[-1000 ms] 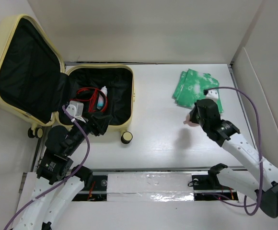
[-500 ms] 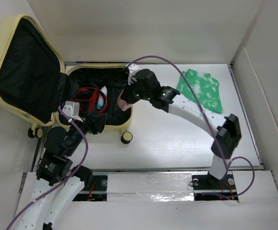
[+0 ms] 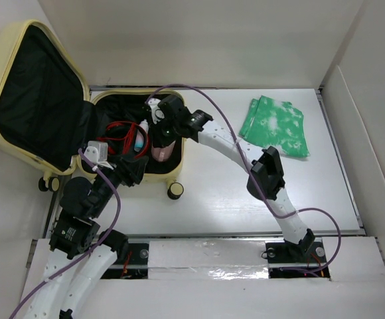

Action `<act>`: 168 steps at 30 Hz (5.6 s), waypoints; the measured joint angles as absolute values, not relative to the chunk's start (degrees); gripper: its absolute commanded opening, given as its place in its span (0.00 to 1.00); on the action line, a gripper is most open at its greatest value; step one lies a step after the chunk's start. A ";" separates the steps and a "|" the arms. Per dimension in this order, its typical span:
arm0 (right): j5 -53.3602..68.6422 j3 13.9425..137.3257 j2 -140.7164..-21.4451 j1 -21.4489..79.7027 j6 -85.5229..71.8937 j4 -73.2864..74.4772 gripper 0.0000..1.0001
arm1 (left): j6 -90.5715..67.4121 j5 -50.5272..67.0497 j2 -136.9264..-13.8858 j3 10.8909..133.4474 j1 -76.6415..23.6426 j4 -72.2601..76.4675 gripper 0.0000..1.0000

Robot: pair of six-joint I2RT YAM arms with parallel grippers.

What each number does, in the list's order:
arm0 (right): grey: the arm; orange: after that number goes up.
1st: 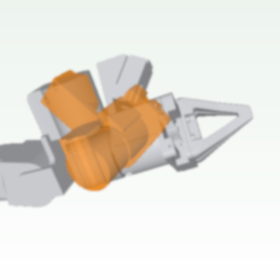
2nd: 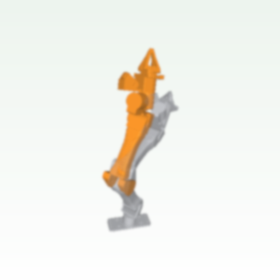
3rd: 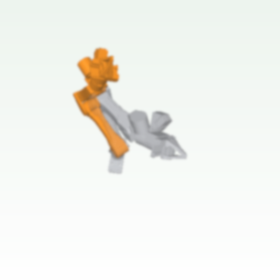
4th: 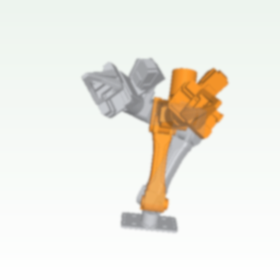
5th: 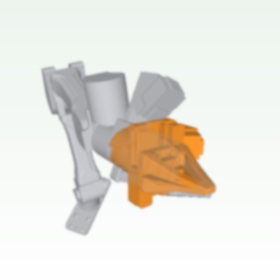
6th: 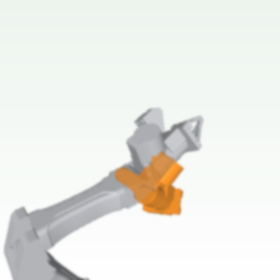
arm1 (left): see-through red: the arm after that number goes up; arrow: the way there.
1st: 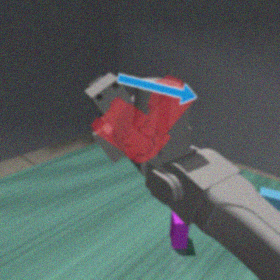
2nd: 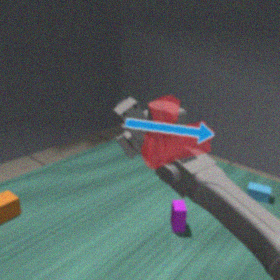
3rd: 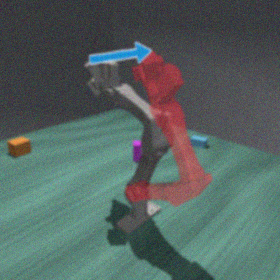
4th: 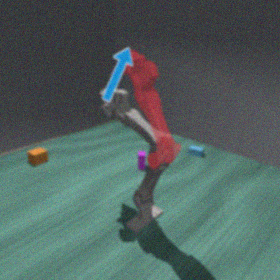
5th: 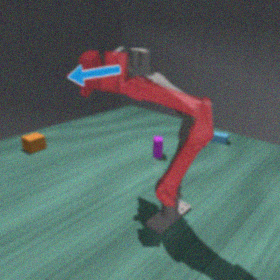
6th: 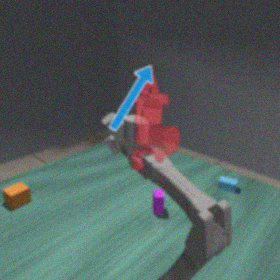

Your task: Pack the luggage

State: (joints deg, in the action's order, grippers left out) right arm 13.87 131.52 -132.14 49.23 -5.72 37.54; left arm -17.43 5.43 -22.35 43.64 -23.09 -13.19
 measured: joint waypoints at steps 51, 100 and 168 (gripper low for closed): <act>-5.67 45.23 -86.83 -11.44 -29.58 -7.38 0.64 | -20.75 14.81 -33.43 43.20 -22.70 -6.31 0.00; 11.70 25.61 -54.81 -1.41 -39.86 -8.19 0.77 | -42.22 -26.89 -113.32 81.82 -55.55 4.69 0.62; 18.13 32.53 -33.74 10.15 -27.20 2.20 0.77 | -55.77 -15.92 -123.83 80.77 -48.64 12.25 0.40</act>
State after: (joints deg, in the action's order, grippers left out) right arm 18.13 32.53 -33.74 10.15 -27.20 2.20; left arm -55.77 -15.92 -123.83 80.77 -48.64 12.25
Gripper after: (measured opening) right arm 0.770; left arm 0.460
